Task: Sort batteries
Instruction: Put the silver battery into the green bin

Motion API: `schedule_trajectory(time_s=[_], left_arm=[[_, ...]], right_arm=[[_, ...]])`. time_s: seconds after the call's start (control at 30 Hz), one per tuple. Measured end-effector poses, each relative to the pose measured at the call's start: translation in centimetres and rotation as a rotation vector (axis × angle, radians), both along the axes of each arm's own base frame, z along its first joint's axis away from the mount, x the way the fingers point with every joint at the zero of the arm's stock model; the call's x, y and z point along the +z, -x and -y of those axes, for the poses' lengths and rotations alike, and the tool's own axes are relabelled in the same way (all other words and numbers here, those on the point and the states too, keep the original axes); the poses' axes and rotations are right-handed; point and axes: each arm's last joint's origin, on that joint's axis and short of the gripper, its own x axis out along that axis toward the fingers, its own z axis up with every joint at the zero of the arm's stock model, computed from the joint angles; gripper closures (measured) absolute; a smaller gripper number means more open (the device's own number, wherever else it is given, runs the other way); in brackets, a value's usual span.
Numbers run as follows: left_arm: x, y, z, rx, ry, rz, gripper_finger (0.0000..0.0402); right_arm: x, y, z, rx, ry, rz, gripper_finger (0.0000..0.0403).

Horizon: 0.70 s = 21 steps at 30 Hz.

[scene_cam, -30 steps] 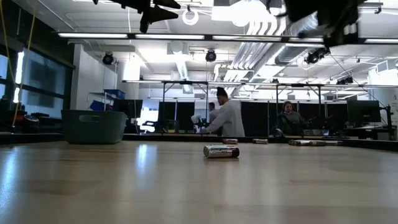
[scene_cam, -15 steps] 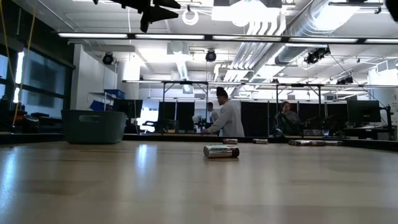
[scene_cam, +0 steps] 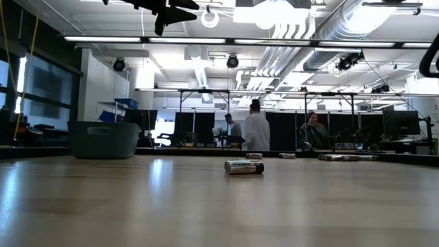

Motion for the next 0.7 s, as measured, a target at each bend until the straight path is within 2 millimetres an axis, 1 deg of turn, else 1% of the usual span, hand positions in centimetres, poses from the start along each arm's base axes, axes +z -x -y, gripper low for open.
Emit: schedule_trajectory(time_s=[0.2, 0.33, 0.53, 0.7], left_arm=[[0.0, 0.0, 0.0, 0.000, 0.001, 0.000, 0.0273], [0.0, 0.0, 0.0, 0.000, 0.002, 0.000, 0.0273], [0.0, 0.0, 0.0, 0.000, 0.002, 0.000, 0.0273], [0.0, 0.0, 0.0, 0.000, 0.003, 0.000, 0.0273]], right_arm=[[-1.5, 0.5, 0.8, -0.021, 0.068, 0.005, 0.0386], [-1.7, 0.6, 0.9, 0.003, 0.075, 0.024, 0.0380], [-1.7, 0.6, 0.9, 0.013, 0.079, 0.037, 0.0335], [-1.6, 0.5, 0.9, -0.014, 0.083, 0.023, 0.0299]])
